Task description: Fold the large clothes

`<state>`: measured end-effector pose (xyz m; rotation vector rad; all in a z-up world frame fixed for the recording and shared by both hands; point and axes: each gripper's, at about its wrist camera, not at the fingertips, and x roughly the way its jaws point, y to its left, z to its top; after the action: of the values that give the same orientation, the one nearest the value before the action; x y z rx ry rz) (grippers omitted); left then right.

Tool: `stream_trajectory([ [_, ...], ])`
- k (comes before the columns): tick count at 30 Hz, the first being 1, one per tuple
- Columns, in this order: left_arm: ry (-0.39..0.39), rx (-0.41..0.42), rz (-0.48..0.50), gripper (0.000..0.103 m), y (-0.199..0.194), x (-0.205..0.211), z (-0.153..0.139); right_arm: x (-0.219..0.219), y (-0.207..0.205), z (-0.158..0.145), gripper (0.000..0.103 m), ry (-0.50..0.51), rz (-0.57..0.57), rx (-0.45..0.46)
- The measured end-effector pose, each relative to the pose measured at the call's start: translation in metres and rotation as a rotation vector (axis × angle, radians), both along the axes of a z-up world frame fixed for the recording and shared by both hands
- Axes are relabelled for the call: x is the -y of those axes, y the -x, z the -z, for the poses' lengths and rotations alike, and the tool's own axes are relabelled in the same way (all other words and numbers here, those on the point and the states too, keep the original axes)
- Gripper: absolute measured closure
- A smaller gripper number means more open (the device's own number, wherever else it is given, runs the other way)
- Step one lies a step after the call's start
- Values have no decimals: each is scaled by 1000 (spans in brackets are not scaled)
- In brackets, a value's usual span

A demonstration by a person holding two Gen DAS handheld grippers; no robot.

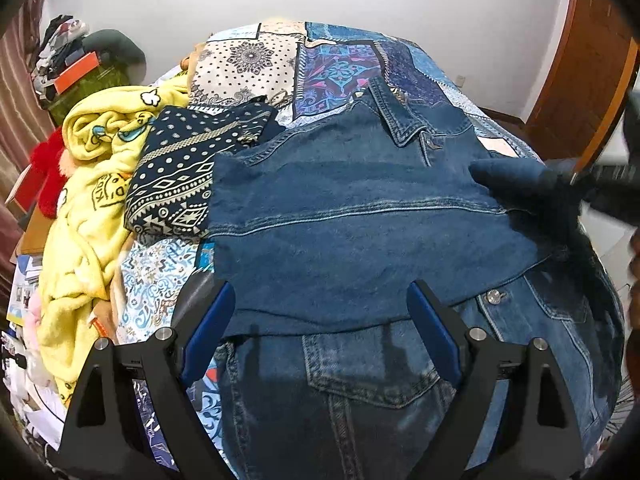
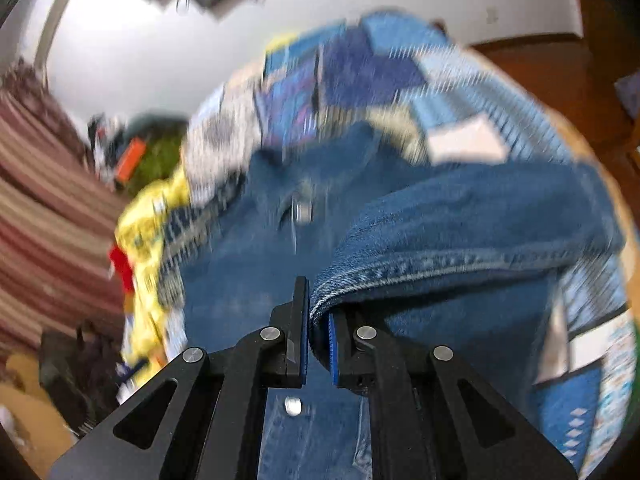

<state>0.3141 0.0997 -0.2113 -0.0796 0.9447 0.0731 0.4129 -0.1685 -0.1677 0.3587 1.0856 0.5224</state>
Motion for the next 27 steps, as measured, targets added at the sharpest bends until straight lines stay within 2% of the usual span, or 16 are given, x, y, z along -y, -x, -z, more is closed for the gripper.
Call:
stream_trajectory([
  [5, 2, -21, -17, 15, 3, -5, 7, -20, 27, 35, 94, 155, -52, -34],
  [9, 2, -36, -21, 15, 3, -4, 11, -18, 36, 37, 93, 212, -86, -25],
  [13, -32, -32, 9, 15, -1, 9, 5, -18, 49, 34, 89, 256, -152, -27],
  [15, -55, -17, 36, 15, -6, 22, -3, -12, 56, 31, 81, 257, -190, -35],
  [17, -73, 0, 66, 15, -12, 35, -13, -6, 61, 29, 52, 278, -194, -28],
  [23, -123, 52, 198, 14, -38, 96, -43, 36, 77, 8, 45, 334, -139, 83],
  [27, -105, 59, 302, 4, -63, 146, -51, 72, 78, -5, 31, 353, -33, 136],
])
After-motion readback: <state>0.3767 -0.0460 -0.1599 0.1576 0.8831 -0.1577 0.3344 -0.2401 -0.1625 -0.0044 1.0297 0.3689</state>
